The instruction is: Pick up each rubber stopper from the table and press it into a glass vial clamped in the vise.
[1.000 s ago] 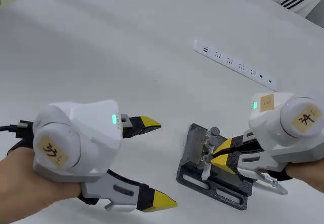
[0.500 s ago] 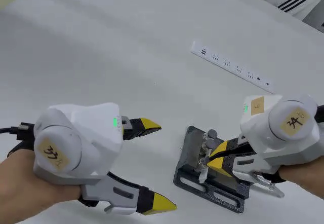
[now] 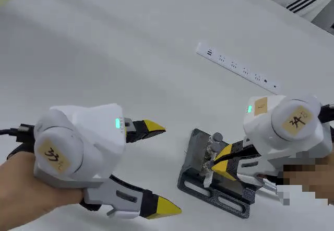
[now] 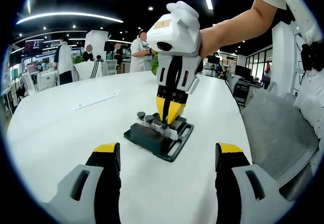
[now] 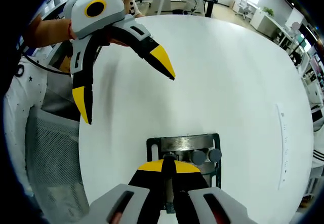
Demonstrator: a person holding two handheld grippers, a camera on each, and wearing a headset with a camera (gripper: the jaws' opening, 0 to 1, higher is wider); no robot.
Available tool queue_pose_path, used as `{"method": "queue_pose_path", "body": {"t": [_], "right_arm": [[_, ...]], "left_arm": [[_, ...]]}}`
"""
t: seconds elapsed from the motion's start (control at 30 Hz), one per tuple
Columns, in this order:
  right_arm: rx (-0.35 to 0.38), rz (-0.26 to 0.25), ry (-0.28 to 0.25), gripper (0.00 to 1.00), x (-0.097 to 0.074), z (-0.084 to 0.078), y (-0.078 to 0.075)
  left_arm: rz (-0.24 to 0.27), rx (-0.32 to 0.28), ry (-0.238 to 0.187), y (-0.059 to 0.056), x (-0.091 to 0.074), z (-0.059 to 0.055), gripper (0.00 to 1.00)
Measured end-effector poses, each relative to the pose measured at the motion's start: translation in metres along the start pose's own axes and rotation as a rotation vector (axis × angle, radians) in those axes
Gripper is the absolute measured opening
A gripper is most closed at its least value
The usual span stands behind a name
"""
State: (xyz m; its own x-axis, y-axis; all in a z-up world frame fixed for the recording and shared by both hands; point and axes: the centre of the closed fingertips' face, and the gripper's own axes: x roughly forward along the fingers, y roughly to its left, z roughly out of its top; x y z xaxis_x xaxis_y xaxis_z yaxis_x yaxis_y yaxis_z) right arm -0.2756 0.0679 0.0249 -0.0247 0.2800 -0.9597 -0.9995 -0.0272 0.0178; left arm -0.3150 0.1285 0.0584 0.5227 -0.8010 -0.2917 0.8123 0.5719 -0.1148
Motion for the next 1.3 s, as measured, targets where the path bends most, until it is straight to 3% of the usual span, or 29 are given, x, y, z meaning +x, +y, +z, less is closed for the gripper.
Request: {"method": "queue_pose_path", "body": {"t": [0.33,1.3], "right_arm": [[-0.005,0.015,0.03,0.02,0.0024,0.0011,-0.0014],[0.002,0.019,0.047,0.02,0.002,-0.0012,0.0]], "left_arm": [[0.002,0.0,-0.005,0.0003,-0.0007,-0.0007,0.76],[0.011,-0.004,-0.018,0.001,0.0006,0.0031,0.76]]}}
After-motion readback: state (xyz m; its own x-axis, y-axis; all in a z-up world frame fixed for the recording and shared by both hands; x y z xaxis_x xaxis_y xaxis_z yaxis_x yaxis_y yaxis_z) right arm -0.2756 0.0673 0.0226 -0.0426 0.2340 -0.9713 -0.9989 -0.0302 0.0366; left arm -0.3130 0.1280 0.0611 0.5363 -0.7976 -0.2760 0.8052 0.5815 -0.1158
